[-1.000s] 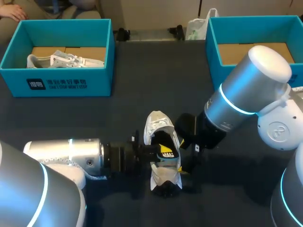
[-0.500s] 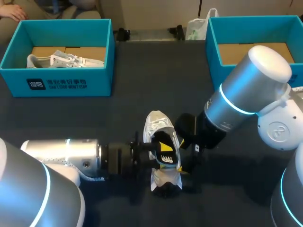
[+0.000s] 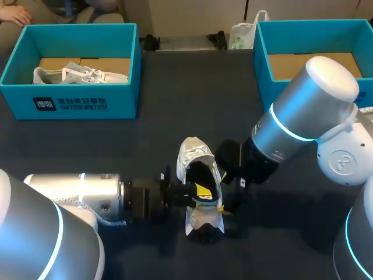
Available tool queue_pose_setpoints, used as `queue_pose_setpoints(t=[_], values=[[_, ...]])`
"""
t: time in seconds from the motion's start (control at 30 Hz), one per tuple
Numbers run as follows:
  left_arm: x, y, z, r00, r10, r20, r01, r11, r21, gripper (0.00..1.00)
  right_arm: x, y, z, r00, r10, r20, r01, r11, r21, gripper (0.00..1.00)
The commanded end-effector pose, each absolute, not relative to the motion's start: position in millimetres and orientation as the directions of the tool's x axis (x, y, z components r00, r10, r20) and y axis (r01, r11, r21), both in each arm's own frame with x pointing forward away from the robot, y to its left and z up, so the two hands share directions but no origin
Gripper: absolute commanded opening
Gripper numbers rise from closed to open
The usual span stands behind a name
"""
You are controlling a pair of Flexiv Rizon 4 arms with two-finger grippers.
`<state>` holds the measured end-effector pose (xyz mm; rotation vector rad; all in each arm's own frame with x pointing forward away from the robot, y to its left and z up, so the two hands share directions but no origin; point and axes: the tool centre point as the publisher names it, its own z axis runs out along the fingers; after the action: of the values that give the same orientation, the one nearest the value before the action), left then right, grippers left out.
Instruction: Take the shoe out of the shoebox, open the shoe tongue, remove and reinsert the insole, then place the shoe into the shoebox
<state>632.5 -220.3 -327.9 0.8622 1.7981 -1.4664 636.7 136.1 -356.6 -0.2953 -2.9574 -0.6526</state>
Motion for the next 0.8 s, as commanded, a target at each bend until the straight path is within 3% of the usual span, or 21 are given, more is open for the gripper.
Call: queue_pose_setpoints(t=[0.03, 0.37, 0.43, 0.5, 0.63, 0.8], values=[[651.4, -228.5, -339.4, -0.557, 0.098, -0.825, 0.827, 0.155, -0.54, 0.0, 635.6, 136.3, -357.7, -0.976, 0.168, 0.135, 0.21, 0.889, 0.408, 1.0], [653.5, -224.2, -333.1, -0.577, 0.088, -0.812, 0.813, 0.156, -0.561, 0.0, 635.6, 136.3, -357.7, -0.976, 0.168, 0.135, 0.21, 0.889, 0.408, 1.0], [650.2, -222.8, -329.4, -0.573, 0.089, -0.814, 0.816, 0.155, -0.557, 0.31, 635.6, 136.3, -357.7, -0.976, 0.168, 0.135, 0.21, 0.889, 0.408, 1.0], [646.2, -220.5, -325.3, -0.573, 0.088, -0.814, 0.816, 0.15, -0.558, 0.45, 635.6, 136.3, -357.7, -0.976, 0.168, 0.135, 0.21, 0.889, 0.408, 1.0], [641.7, -217.0, -318.8, -0.571, 0.085, -0.817, 0.818, 0.146, -0.556, 0.52, 635.6, 136.3, -357.7, -0.976, 0.168, 0.135, 0.21, 0.889, 0.408, 1.0], [632.2, -210.9, -312.3, -0.573, 0.087, -0.815, 0.817, 0.139, -0.56, 0.46, 635.6, 136.3, -357.7, -0.976, 0.168, 0.135, 0.21, 0.889, 0.408, 1.0]])
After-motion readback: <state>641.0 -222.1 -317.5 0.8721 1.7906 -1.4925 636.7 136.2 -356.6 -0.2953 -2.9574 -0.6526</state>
